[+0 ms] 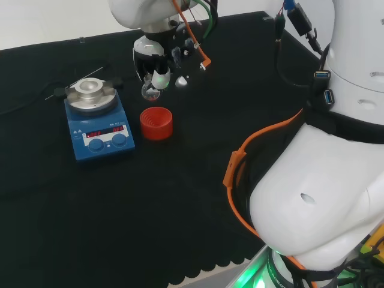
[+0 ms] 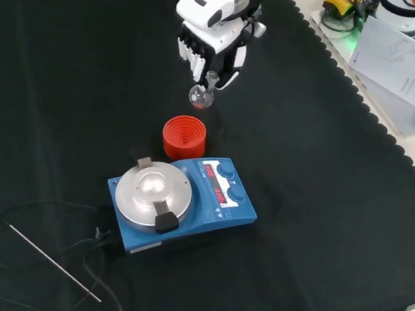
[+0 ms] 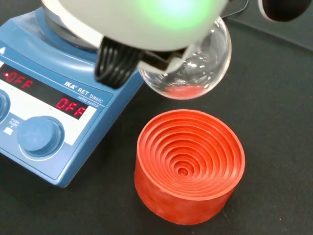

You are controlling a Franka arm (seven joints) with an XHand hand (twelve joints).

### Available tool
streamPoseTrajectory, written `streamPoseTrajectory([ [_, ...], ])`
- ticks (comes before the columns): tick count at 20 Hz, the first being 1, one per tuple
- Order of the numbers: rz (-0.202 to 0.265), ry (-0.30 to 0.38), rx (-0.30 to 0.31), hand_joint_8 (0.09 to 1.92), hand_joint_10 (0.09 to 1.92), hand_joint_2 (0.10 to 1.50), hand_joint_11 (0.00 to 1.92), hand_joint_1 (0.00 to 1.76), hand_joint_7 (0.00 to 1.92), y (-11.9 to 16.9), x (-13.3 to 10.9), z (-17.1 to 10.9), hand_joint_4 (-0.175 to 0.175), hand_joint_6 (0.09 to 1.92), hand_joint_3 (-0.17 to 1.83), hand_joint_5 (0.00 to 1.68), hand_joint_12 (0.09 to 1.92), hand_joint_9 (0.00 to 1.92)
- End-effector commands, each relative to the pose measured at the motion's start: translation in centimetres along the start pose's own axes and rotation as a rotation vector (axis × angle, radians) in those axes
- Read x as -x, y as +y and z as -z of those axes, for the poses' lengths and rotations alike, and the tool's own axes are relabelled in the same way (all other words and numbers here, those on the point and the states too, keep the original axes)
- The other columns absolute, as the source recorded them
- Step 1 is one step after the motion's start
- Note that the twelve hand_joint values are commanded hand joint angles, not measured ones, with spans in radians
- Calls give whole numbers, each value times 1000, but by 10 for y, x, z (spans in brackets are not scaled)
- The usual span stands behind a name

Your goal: Place the round-bottom flask on the heater.

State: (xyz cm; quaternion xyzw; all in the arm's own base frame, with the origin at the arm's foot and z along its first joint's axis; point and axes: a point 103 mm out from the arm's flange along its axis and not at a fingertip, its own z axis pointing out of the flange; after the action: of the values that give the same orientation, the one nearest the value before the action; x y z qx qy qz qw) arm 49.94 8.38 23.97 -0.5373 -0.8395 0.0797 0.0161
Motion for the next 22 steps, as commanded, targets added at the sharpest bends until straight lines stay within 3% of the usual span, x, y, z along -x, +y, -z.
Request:
streamPoseTrajectory([
  [1, 2, -2, 0, 600, 381, 510, 1558, 1327, 1470, 1, 0, 2, -175, 666, 884, 1233, 944, 1660],
  [9, 6, 5, 6, 600, 380, 508, 1558, 1327, 1471, 1, 1, 7, -175, 667, 887, 1233, 945, 1661],
  [22, -8, 26, 43, 600, 378, 488, 1564, 1329, 1478, -2, -10, 54, -175, 661, 915, 1248, 951, 1663],
])
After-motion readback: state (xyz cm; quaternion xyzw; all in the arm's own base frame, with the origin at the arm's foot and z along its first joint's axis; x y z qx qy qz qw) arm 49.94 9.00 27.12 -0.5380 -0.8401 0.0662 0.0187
